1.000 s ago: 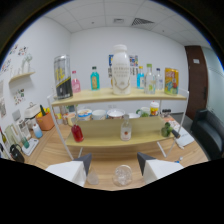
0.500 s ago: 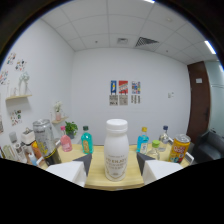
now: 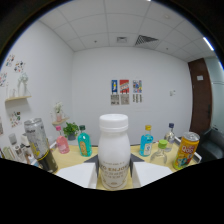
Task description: Make me a cup of Mount Fuji.
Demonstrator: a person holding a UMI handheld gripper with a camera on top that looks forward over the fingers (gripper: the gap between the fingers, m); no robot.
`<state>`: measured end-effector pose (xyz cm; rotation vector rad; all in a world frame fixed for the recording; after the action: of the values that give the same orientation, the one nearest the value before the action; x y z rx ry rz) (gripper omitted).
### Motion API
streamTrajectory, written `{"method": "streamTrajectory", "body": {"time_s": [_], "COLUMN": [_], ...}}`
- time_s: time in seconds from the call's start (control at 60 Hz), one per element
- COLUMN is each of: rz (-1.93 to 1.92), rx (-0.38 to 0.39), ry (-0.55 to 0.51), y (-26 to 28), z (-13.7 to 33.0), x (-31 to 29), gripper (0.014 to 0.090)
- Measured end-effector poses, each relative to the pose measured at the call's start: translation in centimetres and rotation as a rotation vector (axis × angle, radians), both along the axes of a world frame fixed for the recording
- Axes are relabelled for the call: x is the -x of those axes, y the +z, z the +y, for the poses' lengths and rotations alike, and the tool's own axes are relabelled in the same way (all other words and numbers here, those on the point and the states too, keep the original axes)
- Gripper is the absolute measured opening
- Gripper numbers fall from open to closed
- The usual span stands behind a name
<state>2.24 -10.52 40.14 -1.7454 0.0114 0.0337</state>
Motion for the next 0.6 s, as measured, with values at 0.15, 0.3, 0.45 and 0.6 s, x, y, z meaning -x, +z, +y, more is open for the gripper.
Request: {"method": "streamTrajectory", "body": {"time_s": [0.15,0.3,0.45,0.6], "rz": [0.026,0.06,0.028,0.072], "rx": [-0.062,-0.07,0.004,0.14], "ry": [0.036,0.039,-0.02,-0.056], "y": [2.6,1.7,-6.8,-17.0], "z": [-3.2,-7.1,-9.8,-11.6], "x": [0.0,-2.2,-5.9,-8.0], "gripper": [0.0475,0.0474,0.0472,0.0472]}}
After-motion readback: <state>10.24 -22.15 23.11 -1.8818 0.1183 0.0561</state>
